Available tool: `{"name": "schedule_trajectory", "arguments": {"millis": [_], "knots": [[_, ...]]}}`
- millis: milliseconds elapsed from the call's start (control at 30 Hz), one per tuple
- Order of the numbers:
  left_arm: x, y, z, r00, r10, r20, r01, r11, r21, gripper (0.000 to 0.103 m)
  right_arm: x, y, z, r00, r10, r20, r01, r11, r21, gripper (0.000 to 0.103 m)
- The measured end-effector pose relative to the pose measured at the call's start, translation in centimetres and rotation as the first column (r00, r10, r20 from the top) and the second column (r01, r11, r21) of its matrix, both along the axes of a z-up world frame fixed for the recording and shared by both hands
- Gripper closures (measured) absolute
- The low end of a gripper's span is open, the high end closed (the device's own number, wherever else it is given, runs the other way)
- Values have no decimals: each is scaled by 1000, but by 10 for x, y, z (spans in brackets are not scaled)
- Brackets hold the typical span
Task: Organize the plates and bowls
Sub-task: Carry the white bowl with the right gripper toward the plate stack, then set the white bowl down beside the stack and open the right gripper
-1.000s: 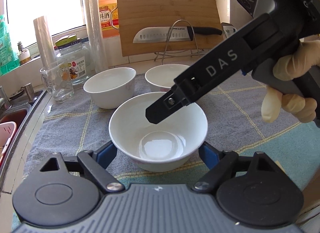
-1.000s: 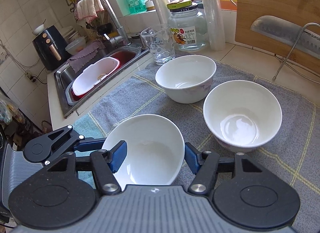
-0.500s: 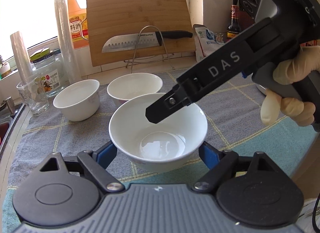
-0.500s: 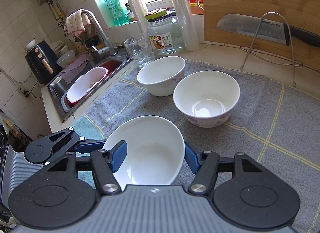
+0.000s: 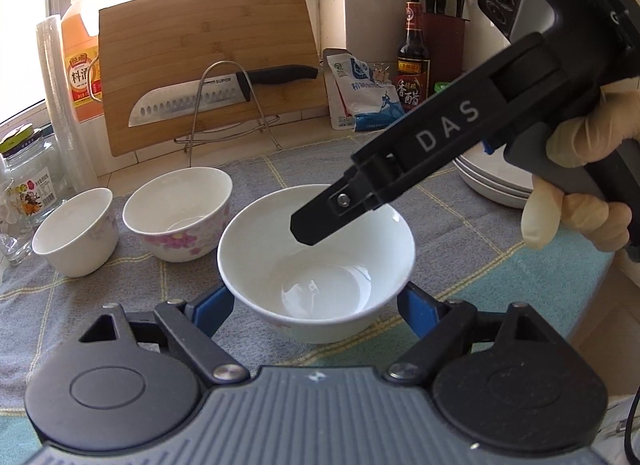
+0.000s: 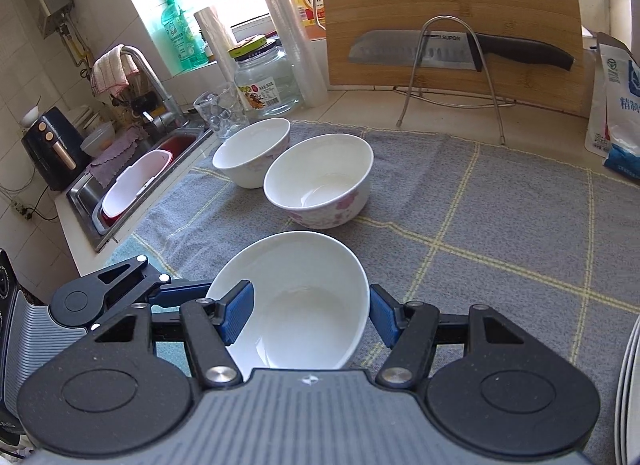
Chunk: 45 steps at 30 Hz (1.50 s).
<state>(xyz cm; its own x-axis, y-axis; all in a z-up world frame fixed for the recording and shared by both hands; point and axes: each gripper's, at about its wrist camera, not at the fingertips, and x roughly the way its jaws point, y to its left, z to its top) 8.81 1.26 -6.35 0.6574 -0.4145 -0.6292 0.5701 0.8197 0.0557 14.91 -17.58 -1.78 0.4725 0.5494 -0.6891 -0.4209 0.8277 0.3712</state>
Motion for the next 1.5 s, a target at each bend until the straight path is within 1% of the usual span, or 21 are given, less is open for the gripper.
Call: {"name": "schedule_trajectory", "arguments": {"millis": [400, 833, 867, 900, 933, 1000, 1033, 1200, 1300, 1500], "knots": [[1, -16, -10, 999, -28, -32, 29, 1000, 1, 15, -5, -22, -12, 999, -23, -36, 22, 1000, -10, 35], [4, -19, -19, 997, -31, -66, 31, 1000, -1, 15, -6, -25, -20, 998, -20, -57, 20, 1000, -15, 35], [4, -19, -20, 997, -32, -67, 32, 999, -1, 15, -6, -24, -21, 998, -19, -56, 18, 1000, -13, 33], [3, -19, -20, 997, -38, -64, 37, 999, -6, 12, -6, -24, -21, 998, -18, -54, 17, 1000, -8, 28], [3, -19, -20, 997, -44, -64, 43, 999, -14, 7, -7, -23, -20, 999, -15, -46, 15, 1000, -2, 18], [4, -18, -19, 997, -45, -69, 43, 998, -35, 5, -7, -21, -18, 1000, -14, -27, 14, 1000, -12, 9], [5, -18, -19, 996, -43, -73, 40, 998, -40, 5, -7, -20, -17, 1000, -15, -19, 15, 1000, -23, 6], [-1, -15, -18, 997, -39, -62, 37, 999, -30, 4, -8, -17, -14, 1000, -19, 10, 20, 997, -79, 0], [-6, -11, -15, 998, -35, -61, 32, 999, -36, 4, -8, -15, -14, 1000, -19, 23, 22, 993, -113, 0], [-13, 3, -2, 999, -18, -46, 15, 998, -57, 4, -6, -10, -9, 999, -12, 47, 19, 989, -146, 0]]}}
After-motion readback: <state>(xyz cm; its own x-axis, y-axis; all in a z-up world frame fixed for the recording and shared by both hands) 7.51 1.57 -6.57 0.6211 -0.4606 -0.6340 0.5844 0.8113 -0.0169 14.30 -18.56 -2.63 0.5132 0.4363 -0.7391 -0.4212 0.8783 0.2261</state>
